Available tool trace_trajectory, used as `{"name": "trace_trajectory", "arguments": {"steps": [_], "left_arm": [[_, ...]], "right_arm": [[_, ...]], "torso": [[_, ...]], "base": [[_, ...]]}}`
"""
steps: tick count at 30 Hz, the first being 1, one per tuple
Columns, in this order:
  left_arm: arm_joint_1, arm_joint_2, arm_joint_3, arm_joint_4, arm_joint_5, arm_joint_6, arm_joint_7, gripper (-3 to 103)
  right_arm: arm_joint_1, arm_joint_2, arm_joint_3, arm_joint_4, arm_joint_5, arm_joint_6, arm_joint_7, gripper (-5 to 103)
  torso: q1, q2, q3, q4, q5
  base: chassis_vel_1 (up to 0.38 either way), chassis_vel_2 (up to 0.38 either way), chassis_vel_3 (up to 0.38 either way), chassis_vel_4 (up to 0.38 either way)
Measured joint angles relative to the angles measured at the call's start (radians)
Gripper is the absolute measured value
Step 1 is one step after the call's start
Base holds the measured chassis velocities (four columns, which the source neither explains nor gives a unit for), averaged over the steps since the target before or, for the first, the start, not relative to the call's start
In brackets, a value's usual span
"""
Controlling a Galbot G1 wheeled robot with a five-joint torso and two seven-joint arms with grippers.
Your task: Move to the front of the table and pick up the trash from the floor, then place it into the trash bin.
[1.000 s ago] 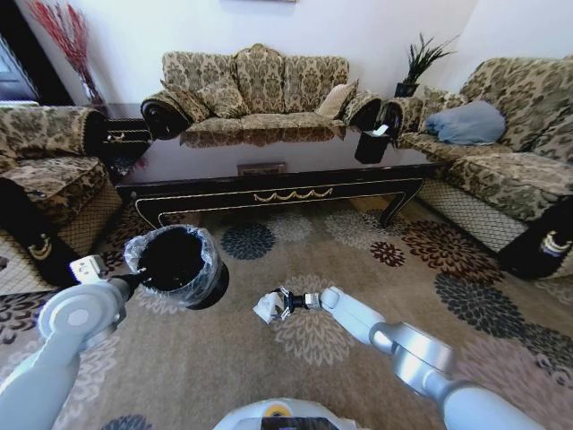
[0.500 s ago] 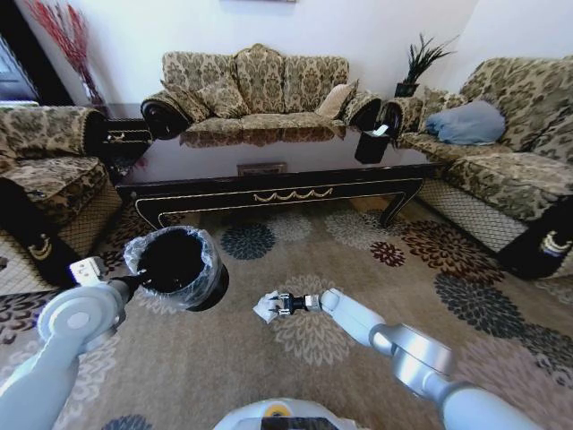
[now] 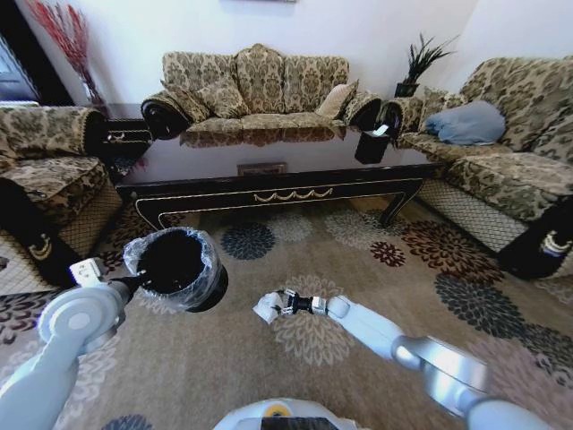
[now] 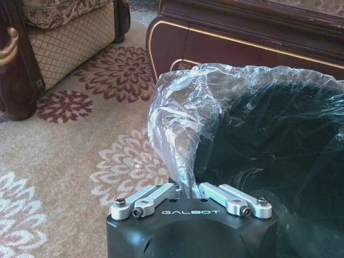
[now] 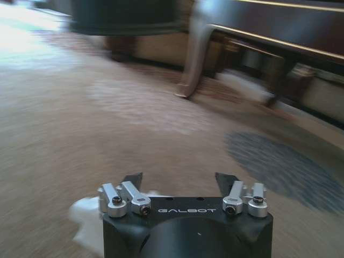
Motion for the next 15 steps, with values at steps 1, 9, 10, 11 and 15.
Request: {"name": "trace_trajectory", "arguments": {"steps": [1, 9, 10, 11, 15], "left_arm": [[0.001, 0.000, 0.000, 0.000, 0.000, 0.000, 0.000, 2], [0.010, -0.001, 0.000, -0.002, 0.007, 0.000, -0.001, 2], [0.010, -0.001, 0.000, -0.002, 0.007, 0.000, -0.001, 2], [0.011, -0.002, 0.000, -0.003, 0.007, 0.000, -0.001, 2], [0.014, -0.002, -0.001, -0.004, 0.009, 0.000, -0.002, 2]], "right_arm": [[-0.004, -0.009, -0.010, 0.032, 0.029, -0.041, 0.052, 84], [-0.010, -0.028, -0.097, 0.227, 0.255, -0.341, 0.486, 100], [-0.010, -0.028, -0.097, 0.227, 0.255, -0.341, 0.486, 100], [-0.011, -0.021, -0.105, 0.248, 0.300, -0.382, 0.548, 100], [-0.013, 0.004, -0.120, 0.293, 0.423, -0.479, 0.683, 100]], "torso": [[0.000, 0.000, 0.000, 0.0002, 0.0001], [0.000, 0.000, 0.000, 0.0003, -0.0002], [0.000, 0.000, 0.000, 0.0003, -0.0002], [0.000, 0.000, 0.000, 0.0004, -0.0002], [0.000, 0.000, 0.000, 0.0007, -0.0002]], "base": [[0.000, 0.000, 0.000, 0.000], [0.000, 0.000, 0.000, 0.000], [0.000, 0.000, 0.000, 0.000], [0.000, 0.000, 0.000, 0.000], [0.000, 0.000, 0.000, 0.000]]}}
